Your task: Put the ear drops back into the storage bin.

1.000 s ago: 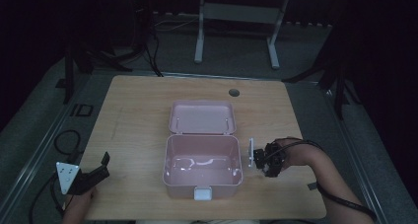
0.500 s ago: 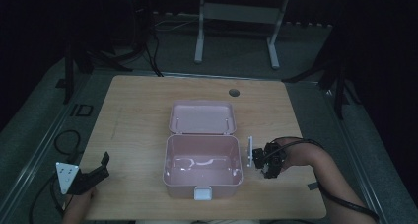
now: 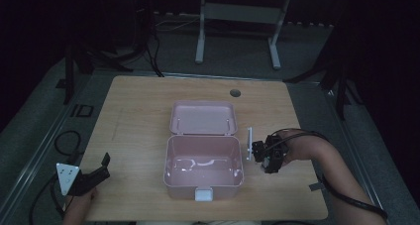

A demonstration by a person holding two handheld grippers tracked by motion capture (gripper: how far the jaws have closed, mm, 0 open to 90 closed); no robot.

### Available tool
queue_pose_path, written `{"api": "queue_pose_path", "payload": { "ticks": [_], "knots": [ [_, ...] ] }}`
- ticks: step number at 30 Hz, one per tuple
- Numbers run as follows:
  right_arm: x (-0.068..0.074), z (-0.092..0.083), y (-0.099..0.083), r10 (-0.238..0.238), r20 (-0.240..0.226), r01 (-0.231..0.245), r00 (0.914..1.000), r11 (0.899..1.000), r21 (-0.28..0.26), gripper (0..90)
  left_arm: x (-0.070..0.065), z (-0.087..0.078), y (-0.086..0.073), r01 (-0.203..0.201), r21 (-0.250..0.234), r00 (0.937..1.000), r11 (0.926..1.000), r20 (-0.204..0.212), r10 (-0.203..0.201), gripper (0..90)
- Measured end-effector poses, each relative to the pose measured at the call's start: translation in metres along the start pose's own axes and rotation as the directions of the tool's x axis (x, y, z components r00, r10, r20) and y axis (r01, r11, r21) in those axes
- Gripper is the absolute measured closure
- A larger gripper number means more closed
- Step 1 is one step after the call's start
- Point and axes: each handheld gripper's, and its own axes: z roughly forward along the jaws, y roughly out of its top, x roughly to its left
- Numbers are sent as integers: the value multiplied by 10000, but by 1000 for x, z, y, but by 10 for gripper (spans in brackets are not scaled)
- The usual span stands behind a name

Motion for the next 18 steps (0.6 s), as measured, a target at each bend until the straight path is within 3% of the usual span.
{"api": "queue_pose_path", "payload": {
  "ticks": [12, 18],
  "knots": [
    [-1, -31, 8, 306, 195, -305, 9993, 9995, -81, 593, 0, 0, 0, 17, 13, 10000, 10000, -24, -17, 24],
    [4, -49, 19, 148, 408, -138, 9991, 9996, -259, 593, 0, 0, 0, 24, 8, 10000, 10000, -33, -24, 24]
  ]
}}
